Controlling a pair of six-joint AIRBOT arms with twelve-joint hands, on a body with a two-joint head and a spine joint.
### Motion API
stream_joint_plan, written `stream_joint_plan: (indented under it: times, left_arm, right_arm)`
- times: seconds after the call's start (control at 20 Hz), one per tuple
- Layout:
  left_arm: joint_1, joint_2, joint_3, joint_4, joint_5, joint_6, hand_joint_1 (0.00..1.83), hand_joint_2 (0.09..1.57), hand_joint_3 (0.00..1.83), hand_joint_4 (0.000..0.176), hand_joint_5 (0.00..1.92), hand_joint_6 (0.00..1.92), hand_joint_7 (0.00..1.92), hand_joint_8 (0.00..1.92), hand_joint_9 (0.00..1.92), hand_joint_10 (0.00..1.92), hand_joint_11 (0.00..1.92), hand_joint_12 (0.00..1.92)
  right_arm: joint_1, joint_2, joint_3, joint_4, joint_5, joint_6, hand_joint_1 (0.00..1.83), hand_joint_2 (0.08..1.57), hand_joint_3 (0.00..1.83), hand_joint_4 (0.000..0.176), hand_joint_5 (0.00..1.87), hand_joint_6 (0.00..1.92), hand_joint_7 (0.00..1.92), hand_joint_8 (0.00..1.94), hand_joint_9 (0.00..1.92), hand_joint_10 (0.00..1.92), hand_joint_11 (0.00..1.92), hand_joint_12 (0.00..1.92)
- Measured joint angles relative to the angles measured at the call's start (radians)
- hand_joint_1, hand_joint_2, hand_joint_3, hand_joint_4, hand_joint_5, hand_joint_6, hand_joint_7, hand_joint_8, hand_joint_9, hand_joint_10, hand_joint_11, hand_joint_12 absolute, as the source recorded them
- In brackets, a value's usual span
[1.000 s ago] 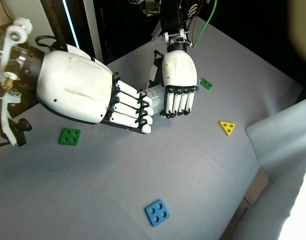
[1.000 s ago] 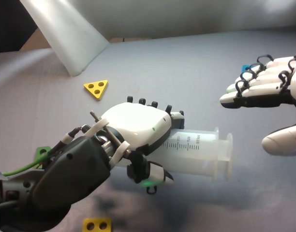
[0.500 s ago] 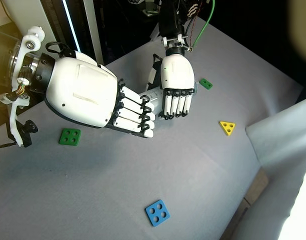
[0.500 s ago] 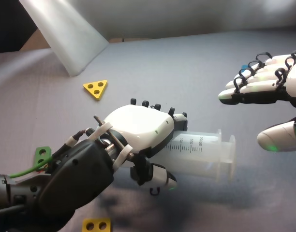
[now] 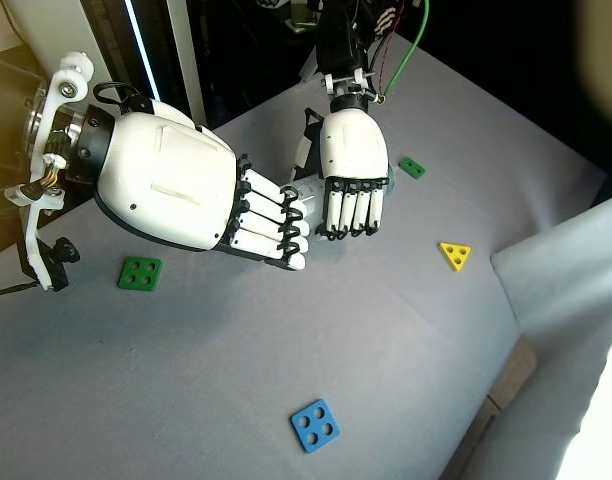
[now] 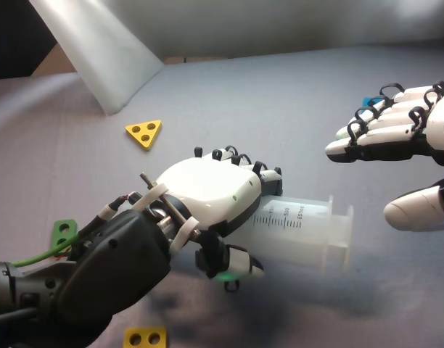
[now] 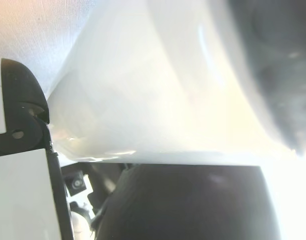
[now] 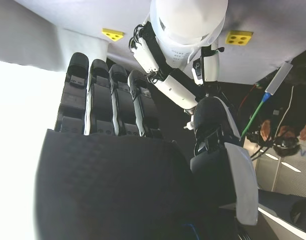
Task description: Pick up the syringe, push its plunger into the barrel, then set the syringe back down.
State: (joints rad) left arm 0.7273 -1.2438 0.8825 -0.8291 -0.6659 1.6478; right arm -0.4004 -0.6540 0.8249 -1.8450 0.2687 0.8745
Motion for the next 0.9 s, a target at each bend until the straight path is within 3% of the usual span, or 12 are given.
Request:
stream_joint_plan:
  times: [0.2,0.35,0.9]
  left_arm:
    - [0.000,0.000,0.000,0.004,-0.001,-0.002,1.10,1.07,0.00,0.000,0.43,0.79,0.37,0.87,0.25,0.98,0.08,1.31]
    - [0.000,0.000,0.000,0.004,-0.001,-0.003,1.07,1.04,0.00,0.000,0.42,0.73,0.38,0.76,0.27,0.85,0.08,1.24]
    - [0.000,0.002,-0.005,0.003,-0.001,-0.004,1.07,1.04,0.00,0.000,0.42,0.72,0.39,0.75,0.28,0.85,0.08,1.24]
  right_arm:
    - [0.000,0.000,0.000,0.000,0.002,0.000,0.00,1.33,0.00,0.000,0.12,0.00,0.11,0.00,0.09,0.01,0.00,0.29]
    - [0.000,0.000,0.000,0.000,0.005,0.000,0.00,1.33,0.00,0.000,0.12,0.00,0.11,0.00,0.09,0.00,0.00,0.29]
    - [0.000,0.000,0.000,-0.001,0.024,0.000,0.00,1.33,0.00,0.000,0.12,0.00,0.11,0.00,0.09,0.00,0.00,0.28]
